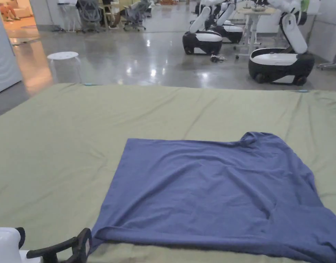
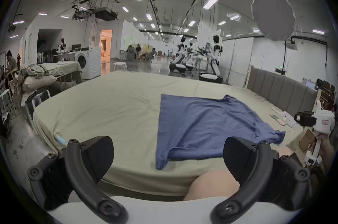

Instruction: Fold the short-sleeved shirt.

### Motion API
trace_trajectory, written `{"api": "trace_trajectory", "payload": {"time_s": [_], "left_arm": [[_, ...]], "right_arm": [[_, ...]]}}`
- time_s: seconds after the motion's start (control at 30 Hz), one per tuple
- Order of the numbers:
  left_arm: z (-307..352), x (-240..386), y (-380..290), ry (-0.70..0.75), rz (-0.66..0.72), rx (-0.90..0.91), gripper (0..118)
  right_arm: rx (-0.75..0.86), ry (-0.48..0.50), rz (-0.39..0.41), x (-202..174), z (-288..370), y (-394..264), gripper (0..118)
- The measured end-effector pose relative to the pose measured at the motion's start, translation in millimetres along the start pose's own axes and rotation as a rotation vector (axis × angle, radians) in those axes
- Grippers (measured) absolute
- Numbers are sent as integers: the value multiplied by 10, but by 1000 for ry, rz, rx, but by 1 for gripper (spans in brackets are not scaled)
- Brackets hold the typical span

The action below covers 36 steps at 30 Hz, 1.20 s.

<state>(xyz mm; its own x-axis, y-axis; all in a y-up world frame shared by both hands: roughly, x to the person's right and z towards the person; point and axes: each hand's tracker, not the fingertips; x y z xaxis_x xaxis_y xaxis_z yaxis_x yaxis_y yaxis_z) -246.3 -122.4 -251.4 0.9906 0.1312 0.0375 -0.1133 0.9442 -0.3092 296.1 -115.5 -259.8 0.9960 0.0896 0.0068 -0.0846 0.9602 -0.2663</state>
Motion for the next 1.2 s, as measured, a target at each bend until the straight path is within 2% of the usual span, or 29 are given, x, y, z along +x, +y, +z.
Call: {"api": "trace_trajectory", "payload": {"time_s": [0.03, 0.07, 0.1, 0.13, 0.17, 0.23, 0.27, 0.33, 0.43, 0.5, 0.53, 0.57, 0.6, 0.63, 0.67, 0.7, 0.8, 0.83, 0.9, 0.93, 0.97, 1.0, 1.03, 1.1, 1.2], "left_arm": [[72, 35, 0, 2, -10, -13, 115], [142, 71, -21, -5, -30, -26, 101], [194, 100, -53, -23, -49, -29, 44], [211, 113, -82, -23, -67, -23, 0], [165, 95, -135, 76, -77, -22, 0], [39, 8, -241, -41, -22, -123, 0], [-2, -6, -274, -38, -1, -127, 0], [-133, -53, -363, 3, -7, -118, 0], [-315, -130, -332, -16, 67, -150, 0], [-590, -150, -321, -32, 48, -256, 0], [-688, -141, -314, -30, 33, -304, 4], [-818, -136, -359, -8, 18, -321, 20], [-943, -136, -401, 2, 12, -336, 61], [-1049, -136, -444, -4, 6, -359, 113], [-1026, -147, -408, -42, 5, -351, 116], [-1107, -164, -398, -2, -25, -333, 115], [-1207, -120, -413, -8, -24, -364, 114], [-1211, -104, -414, -8, -22, -365, 111], [-1211, -72, -422, -10, -19, -360, 96], [-1359, -96, -528, -7, -15, -361, 70], [-1377, -83, -547, 3, -11, -371, 29], [-1394, -62, -564, 19, -15, -371, 0], [-1343, -68, -547, 66, -27, -339, 0], [-1321, -95, -542, -19, 14, -370, 0], [-1215, -75, -465, 6, -21, -314, 0]], "right_arm": [[24, -9, -28, -51, 64, 41, 1], [50, -2, -86, -131, 143, 78, 1], [55, 59, -139, -178, 197, 118, 1], [46, 115, -153, -234, 217, 145, 1], [55, 111, -121, -335, 239, 168, 1], [52, 130, -43, -462, 225, 195, 1], [50, 162, -31, -526, 222, 215, 1], [50, 204, -54, -635, 211, 242, 1], [40, 219, -41, -752, 164, 255, 1], [26, 232, -45, -798, 127, 263, 1], [16, 238, -55, -806, 104, 262, 1], [7, 243, -65, -803, 80, 257, 1], [0, 241, -69, -801, 62, 250, 1], [-4, 238, -69, -803, 45, 243, 1], [-8, 236, -65, -803, 28, 234, 1], [-15, 231, -61, -811, 14, 235, 1], [-34, 225, -65, -800, -41, 220, 1], [-39, 218, -65, -793, -60, 208, 1], [-59, 209, -70, -766, -99, 190, 1], [-66, 209, -76, -755, -115, 185, 1], [-69, 210, -81, -745, -127, 179, 1], [-69, 210, -80, -745, -131, 175, 1], [-69, 210, -77, -742, -130, 177, 1], [-67, 208, -60, -715, -117, 177, 1], [-88, 175, -16, -615, -116, 158, 1]]}}
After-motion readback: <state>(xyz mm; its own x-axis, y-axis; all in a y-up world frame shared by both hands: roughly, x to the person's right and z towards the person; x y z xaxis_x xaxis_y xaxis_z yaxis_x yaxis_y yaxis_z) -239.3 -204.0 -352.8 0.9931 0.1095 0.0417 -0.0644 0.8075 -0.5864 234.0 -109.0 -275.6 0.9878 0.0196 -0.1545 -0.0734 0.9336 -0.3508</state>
